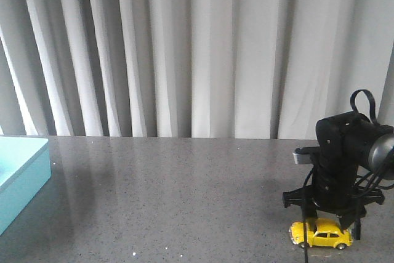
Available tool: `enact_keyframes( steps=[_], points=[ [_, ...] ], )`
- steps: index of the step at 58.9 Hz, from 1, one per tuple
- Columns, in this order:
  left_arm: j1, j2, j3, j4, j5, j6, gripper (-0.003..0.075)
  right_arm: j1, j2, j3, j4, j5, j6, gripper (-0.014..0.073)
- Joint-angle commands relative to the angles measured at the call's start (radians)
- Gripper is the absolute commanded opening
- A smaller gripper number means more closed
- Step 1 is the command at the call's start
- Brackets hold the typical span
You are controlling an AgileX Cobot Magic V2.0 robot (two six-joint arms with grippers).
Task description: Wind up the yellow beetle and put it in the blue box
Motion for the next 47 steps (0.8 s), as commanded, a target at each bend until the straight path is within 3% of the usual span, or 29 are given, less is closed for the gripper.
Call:
enact_keyframes(
  steps=[1, 47],
  points=[
    [-0.004, -0.016, -0.014, -0.008, -0.076, -0.007, -0.0006, -0.047, -0.026, -0.006, -0.060, 0.064, -0.035, 0.0438],
    [-0.004, -0.016, -0.014, -0.008, -0.076, -0.007, -0.0006, -0.242, -0.026, -0.006, -0.114, 0.065, -0.113, 0.0438]
  ],
)
